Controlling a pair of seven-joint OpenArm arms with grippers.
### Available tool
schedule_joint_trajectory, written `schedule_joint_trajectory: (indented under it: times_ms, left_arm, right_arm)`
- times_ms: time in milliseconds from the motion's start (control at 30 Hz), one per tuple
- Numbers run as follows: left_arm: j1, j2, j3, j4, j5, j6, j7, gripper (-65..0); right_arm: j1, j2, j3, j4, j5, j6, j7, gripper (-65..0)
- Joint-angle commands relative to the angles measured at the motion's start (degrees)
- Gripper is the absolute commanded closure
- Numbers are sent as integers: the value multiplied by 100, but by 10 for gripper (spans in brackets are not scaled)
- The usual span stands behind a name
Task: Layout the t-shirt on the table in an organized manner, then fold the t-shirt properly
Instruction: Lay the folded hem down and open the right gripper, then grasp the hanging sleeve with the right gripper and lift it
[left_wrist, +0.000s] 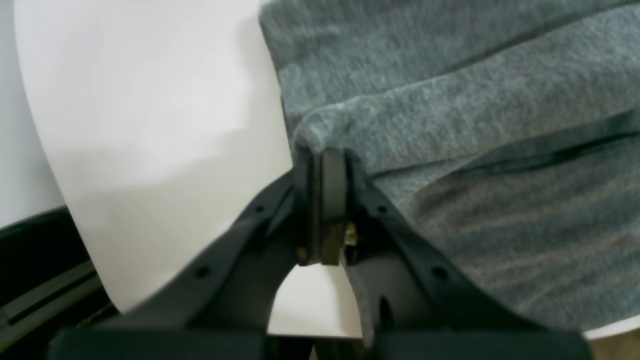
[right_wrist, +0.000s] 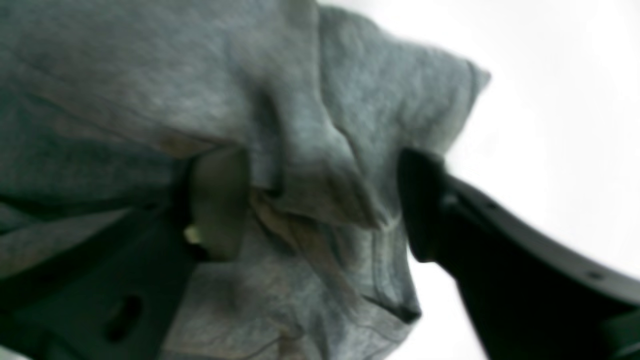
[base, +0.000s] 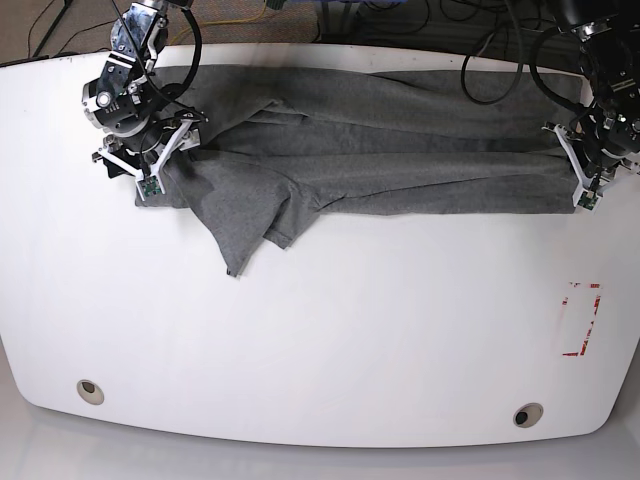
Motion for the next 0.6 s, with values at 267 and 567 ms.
schedule_joint_trajectory:
  times_ms: [267,567]
  left_arm:
    - [-68,-99,-22,99,-7,16,-64,-481]
    - [-121,-257,-48,169,-42,16,-64,-465]
  right_arm:
    - [482,-90,5,445,51,-10,117,-549]
    - [1247,-169,-21,-126,69,-10,117,-547]
